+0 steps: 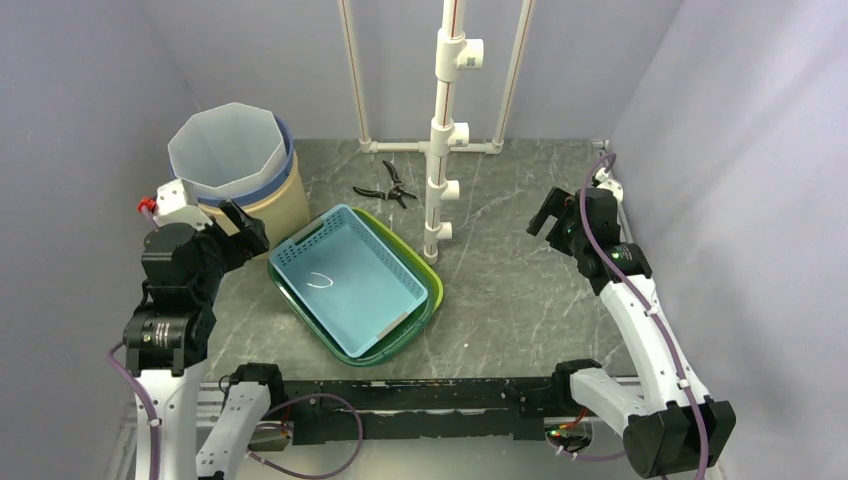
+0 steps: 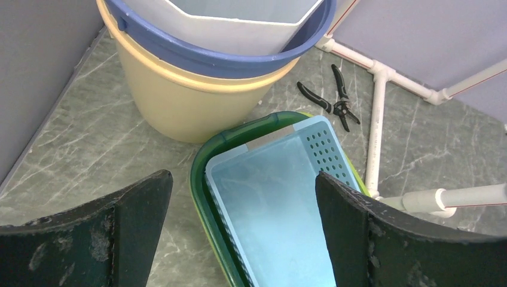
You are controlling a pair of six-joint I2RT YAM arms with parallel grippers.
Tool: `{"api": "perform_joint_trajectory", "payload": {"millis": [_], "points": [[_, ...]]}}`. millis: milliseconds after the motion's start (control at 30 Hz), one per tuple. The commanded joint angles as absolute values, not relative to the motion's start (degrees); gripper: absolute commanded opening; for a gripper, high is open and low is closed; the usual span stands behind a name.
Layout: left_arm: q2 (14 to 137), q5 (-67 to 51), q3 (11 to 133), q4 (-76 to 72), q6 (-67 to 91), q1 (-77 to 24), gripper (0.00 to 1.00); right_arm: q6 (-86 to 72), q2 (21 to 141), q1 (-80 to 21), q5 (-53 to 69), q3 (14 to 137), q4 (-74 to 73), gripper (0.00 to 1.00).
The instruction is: Turn the large container upside down
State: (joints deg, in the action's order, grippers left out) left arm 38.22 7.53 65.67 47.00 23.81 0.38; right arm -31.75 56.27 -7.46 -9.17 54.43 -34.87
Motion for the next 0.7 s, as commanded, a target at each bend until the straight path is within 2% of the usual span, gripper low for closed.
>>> {"api": "perform_joint_trajectory", "payload": {"millis": [0,200,400,667], "points": [[36.94,8.23,65.67,47.75,28.01,0.27,0.95,-33.80,54.74,-7.30,-9.31,55.00,-33.34,1.00],[37.73,1.84,65.04,51.06,29.88,0.31,0.95,-30.72,53.21,-7.32,0.35,54.40,-32.74,1.00],[37.63,-5.54,63.46,53.28,30.59,0.27,0.95,-35.35,51.01,-7.29,13.00,48.79,-28.31,0.99],[35.91,-11.06,60.70,56.84,32.41,0.31,0.95,-40.59,48.43,-7.32,23.03,42.59,-31.36,0.89]]}}
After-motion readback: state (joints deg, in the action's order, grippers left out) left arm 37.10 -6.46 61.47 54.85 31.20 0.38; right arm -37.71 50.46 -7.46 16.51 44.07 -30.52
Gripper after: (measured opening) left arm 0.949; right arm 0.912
